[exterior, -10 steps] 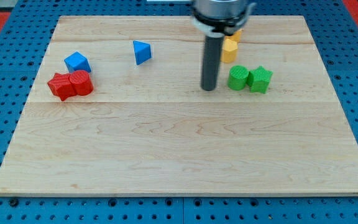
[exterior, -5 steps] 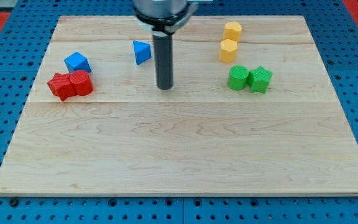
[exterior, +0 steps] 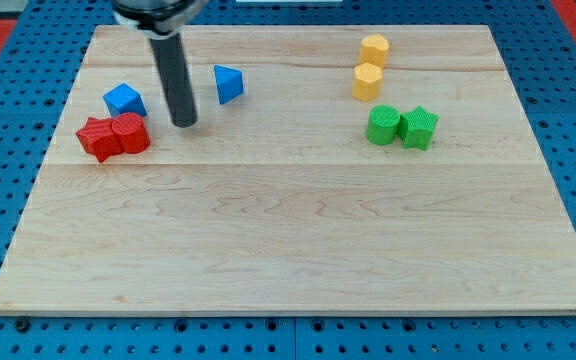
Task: Push the blue cube towards the top left
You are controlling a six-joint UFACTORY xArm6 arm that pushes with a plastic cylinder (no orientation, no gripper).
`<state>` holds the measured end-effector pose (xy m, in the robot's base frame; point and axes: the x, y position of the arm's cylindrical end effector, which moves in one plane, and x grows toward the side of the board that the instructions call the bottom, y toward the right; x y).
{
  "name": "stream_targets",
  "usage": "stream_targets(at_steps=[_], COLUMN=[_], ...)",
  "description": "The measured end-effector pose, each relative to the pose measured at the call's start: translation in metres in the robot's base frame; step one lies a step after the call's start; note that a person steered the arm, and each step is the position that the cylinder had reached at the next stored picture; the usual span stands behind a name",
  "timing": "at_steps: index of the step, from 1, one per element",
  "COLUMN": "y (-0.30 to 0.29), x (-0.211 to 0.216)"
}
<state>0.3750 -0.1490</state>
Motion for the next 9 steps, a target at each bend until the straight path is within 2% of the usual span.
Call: stream_targets(at_steps=[2, 4, 5, 6, 7, 9], y=[-0.064, -0.087, -0.101, -0.155, -0.128, -0.061], x=[-0.010, -0.077, -0.043, -0.064, -0.085, -0.091])
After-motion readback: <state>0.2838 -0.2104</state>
